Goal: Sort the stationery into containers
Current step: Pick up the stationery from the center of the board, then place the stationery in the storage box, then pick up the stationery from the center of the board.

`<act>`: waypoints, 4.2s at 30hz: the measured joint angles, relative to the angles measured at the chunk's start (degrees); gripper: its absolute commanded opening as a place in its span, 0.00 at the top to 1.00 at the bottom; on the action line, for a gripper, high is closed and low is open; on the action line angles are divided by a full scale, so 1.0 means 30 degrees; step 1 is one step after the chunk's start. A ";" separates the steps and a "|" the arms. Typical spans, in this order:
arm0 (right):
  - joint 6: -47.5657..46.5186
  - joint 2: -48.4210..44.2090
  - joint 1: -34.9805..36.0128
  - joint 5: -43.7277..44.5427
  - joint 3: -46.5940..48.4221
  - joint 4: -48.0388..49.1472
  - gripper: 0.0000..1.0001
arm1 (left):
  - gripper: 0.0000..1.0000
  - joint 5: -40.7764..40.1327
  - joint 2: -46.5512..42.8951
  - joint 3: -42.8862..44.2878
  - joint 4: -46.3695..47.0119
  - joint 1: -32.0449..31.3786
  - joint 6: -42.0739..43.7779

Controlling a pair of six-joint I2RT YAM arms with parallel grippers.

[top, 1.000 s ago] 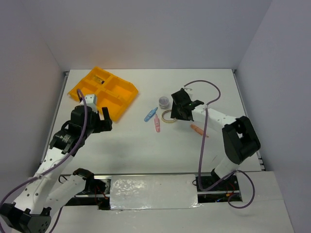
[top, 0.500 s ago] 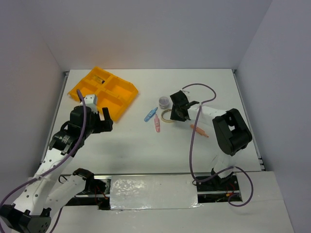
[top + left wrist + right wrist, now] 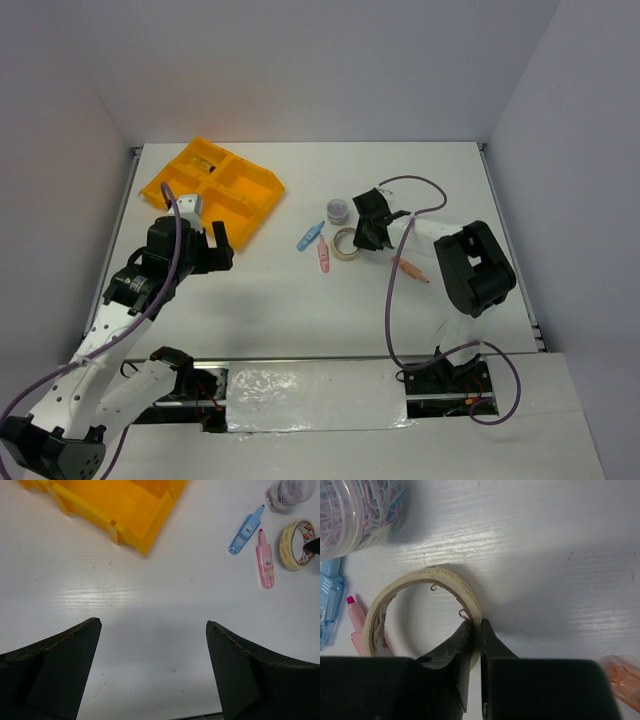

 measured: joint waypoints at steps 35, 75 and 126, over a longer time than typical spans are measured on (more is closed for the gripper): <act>0.0503 -1.4535 0.8007 0.2098 -0.2586 -0.1909 0.99 | 0.53 0.5544 0.6331 0.2528 0.7584 -0.8888 -0.5180; -0.0882 -2.0502 0.5304 0.0503 -0.6375 -0.2892 0.11 | 0.92 -0.0386 1.8994 1.2794 0.2871 0.9355 -0.5333; -0.4073 -0.5311 0.2703 0.1596 0.2273 -0.2310 0.00 | 0.01 0.2470 0.0998 0.0947 0.2229 0.5712 -0.0503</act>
